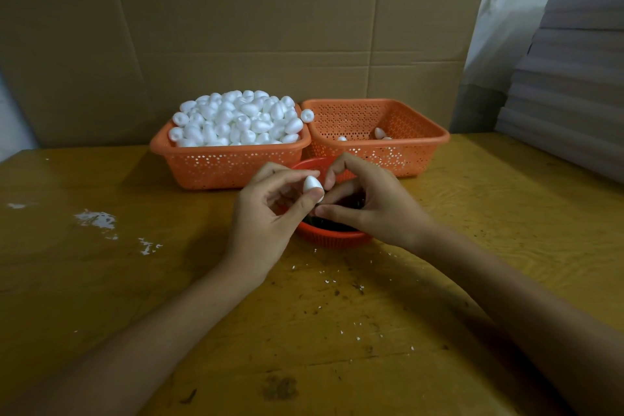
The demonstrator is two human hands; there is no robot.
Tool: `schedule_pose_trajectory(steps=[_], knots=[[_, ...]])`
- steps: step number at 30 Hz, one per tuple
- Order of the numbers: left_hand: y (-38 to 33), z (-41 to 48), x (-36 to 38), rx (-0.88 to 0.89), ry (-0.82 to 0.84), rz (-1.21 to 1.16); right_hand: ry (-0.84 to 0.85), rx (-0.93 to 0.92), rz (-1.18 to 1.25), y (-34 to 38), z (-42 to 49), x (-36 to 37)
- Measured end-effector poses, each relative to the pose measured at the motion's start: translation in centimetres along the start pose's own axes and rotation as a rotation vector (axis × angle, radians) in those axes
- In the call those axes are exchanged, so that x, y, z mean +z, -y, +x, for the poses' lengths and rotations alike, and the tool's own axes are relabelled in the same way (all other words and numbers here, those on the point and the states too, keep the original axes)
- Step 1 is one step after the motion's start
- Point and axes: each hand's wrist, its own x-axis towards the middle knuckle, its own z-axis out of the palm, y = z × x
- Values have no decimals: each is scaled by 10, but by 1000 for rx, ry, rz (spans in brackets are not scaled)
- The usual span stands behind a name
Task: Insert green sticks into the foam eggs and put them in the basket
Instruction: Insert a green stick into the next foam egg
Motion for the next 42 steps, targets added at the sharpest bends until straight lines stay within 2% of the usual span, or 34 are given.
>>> schedule_pose_trajectory(steps=[10,32,42], knots=[[-4,0,2,-55,-8,-42,-40,-38,-36,-1,0,3],[-5,-2,3,-42,25,-25,-86,-17,-72,-2,0,5],[-10,-5,1,37,56,-5,-147,-39,-68,-3,0,7]])
